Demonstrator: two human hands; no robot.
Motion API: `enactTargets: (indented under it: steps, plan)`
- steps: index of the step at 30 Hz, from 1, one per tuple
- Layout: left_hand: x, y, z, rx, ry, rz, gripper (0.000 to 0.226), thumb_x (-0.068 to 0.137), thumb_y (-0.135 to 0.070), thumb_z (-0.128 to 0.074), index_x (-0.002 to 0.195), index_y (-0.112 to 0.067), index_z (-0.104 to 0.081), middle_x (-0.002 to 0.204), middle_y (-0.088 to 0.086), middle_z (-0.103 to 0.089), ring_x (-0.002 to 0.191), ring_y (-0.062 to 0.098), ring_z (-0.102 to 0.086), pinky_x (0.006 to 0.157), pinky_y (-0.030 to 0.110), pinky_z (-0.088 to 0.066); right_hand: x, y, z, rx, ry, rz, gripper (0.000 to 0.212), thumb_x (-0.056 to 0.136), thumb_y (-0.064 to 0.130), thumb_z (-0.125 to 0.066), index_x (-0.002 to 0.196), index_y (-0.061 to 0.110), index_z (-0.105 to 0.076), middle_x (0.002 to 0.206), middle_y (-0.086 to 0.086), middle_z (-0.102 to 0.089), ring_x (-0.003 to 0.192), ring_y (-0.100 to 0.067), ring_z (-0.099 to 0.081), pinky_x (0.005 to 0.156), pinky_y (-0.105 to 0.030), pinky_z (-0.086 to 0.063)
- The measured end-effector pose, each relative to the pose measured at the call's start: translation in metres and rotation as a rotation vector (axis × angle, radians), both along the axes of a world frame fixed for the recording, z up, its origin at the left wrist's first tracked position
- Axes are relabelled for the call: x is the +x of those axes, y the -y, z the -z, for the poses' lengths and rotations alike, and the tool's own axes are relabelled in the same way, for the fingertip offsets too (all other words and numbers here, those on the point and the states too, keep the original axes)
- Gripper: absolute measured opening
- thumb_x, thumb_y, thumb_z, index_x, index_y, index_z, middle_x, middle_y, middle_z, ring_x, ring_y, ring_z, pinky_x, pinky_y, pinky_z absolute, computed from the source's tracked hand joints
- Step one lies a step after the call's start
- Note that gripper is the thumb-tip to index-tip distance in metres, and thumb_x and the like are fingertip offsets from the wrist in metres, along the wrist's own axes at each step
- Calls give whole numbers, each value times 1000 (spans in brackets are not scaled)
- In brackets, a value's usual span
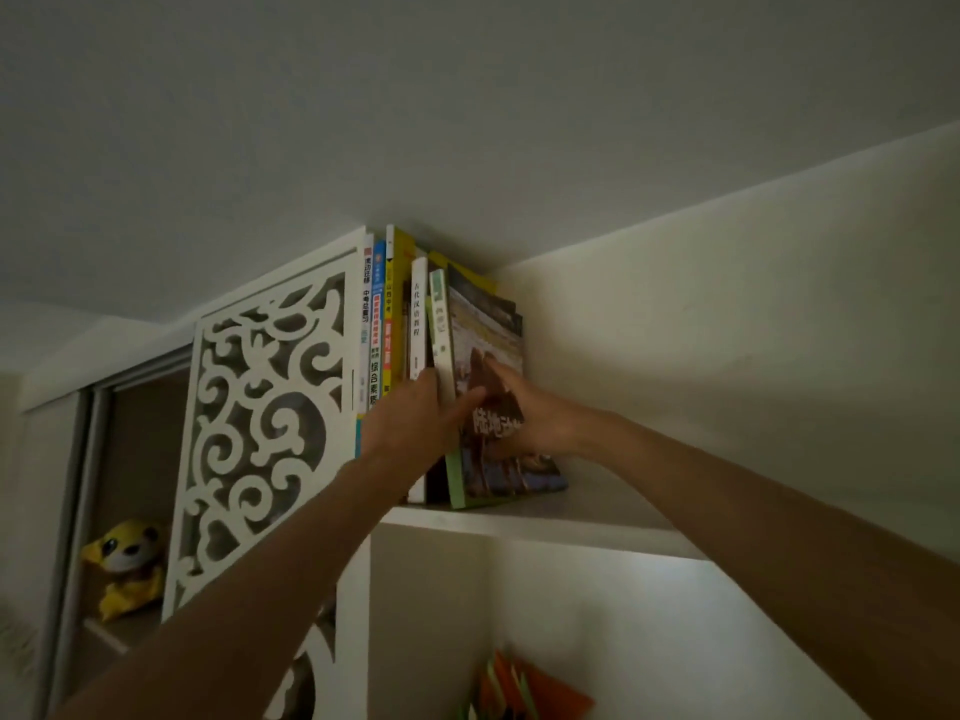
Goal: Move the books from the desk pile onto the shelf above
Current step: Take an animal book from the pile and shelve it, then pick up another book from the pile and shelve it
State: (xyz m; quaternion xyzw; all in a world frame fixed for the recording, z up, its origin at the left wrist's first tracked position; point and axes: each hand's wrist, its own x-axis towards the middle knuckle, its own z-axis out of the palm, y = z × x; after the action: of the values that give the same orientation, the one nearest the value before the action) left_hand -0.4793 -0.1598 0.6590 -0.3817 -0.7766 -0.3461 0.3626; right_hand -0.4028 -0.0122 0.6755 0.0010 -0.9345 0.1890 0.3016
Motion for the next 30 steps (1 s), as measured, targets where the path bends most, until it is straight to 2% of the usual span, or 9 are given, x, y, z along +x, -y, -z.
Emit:
enactTargets:
  steps: [5,8,12,15,17,19,22,26,30]
  plan:
    - [-28,20,23,-43,-302,228,71,86,-40,-58,146,-23,-25,137,4,-38,118,14,-45,100,37,-43,-8,0,7,72,157,-26,141,57,46,-85,140,40,29,158,6,14,144,-16,-8,117,-41,-22]
    - [-47,19,24,-57,-427,64,68,85,-48,-56,145,-28,-30,146,2,-35,135,22,-28,110,35,-16,-21,-2,13,220,119,109,136,70,35,-81,133,36,39,151,2,34,145,-23,5,118,-42,-14]
    - [-51,9,25,-42,-476,-31,68,82,-47,-61,143,-28,-37,151,14,-22,140,34,-14,113,46,-9,-40,-4,19,324,109,306,124,82,13,-71,113,44,46,148,-6,39,131,-39,-36,106,-47,-37]
    - [-50,4,28,-75,-397,-30,68,87,-48,-53,147,-32,-24,155,12,-9,143,29,0,115,46,-6,-33,-5,18,316,115,276,128,78,21,-76,119,47,42,144,4,45,144,-36,-1,113,-49,-27]
    - [-49,4,30,-111,-361,-31,69,90,-49,-49,148,-32,-17,156,9,-3,144,26,6,116,46,-4,-21,-5,13,227,119,198,124,77,17,-77,138,39,28,153,2,31,145,-26,4,117,-43,-20]
    - [-42,8,33,-84,-333,36,67,89,-46,-52,147,-27,-23,155,11,-10,143,27,-1,116,49,-9,-8,0,9,103,105,152,106,77,9,-75,150,28,-1,158,-7,-7,141,-25,-20,113,-39,-29]
    - [-18,17,52,97,-287,234,54,88,-30,-60,136,-14,-44,140,15,-39,131,31,-33,108,43,-28,26,13,12,-31,-106,227,63,78,1,-72,135,11,-47,126,-9,-54,111,-21,-53,94,-25,-42]
    - [36,25,105,203,-257,555,20,89,-22,-60,105,-11,-62,105,3,-55,93,4,-49,78,13,-35,109,50,47,-27,-394,285,24,81,2,-69,103,9,-65,93,-5,-63,81,-9,-58,76,-19,-45]
    - [100,26,171,103,-23,883,9,86,-29,-55,95,-30,-57,91,-18,-53,83,-13,-51,70,4,-39,204,94,110,2,-395,326,15,86,11,-63,97,22,-63,96,-1,-69,88,-6,-65,80,-14,-49]
